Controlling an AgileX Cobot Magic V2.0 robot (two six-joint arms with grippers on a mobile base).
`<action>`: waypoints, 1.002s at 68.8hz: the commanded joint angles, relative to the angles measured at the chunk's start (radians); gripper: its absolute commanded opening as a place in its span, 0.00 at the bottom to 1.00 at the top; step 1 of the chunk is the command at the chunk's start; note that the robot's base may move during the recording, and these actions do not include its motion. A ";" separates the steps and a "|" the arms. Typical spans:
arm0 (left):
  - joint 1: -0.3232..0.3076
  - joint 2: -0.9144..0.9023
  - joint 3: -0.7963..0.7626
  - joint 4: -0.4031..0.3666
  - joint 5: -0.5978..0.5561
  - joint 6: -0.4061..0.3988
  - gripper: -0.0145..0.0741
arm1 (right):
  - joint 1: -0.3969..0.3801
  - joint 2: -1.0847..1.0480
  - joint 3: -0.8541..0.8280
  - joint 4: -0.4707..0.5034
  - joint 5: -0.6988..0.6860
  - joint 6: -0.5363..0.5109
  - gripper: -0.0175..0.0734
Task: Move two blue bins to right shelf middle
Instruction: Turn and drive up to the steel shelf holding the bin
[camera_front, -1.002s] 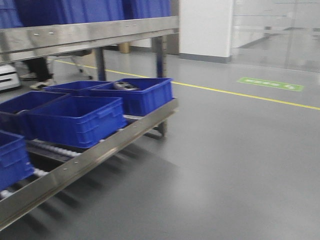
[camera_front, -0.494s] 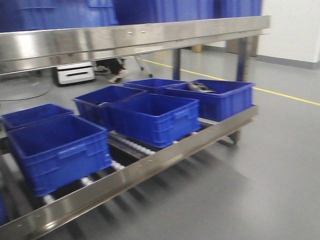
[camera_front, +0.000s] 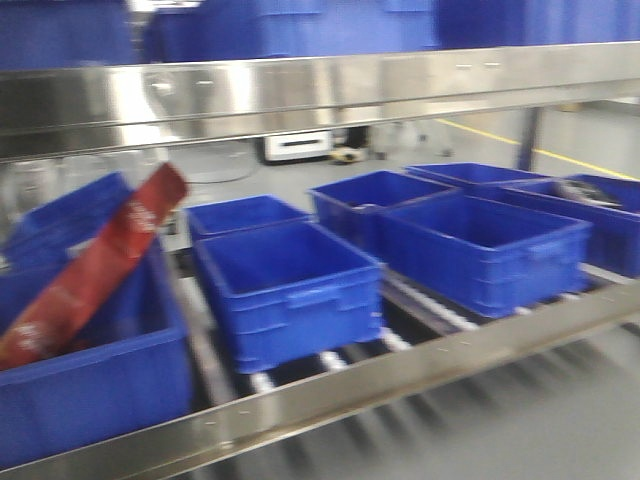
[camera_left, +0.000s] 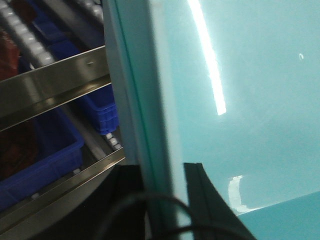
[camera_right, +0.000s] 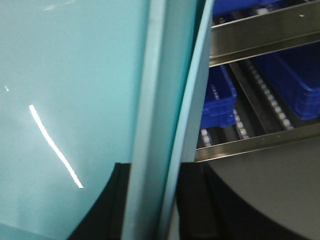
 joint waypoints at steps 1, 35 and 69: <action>-0.006 -0.022 -0.020 -0.088 -0.051 0.016 0.04 | 0.001 -0.010 -0.012 -0.007 -0.110 0.008 0.02; -0.006 -0.022 -0.020 -0.088 -0.051 0.016 0.04 | 0.001 -0.010 -0.012 -0.007 -0.110 0.008 0.02; -0.006 -0.022 -0.020 -0.088 -0.051 0.016 0.04 | 0.001 -0.010 -0.012 -0.007 -0.110 0.008 0.02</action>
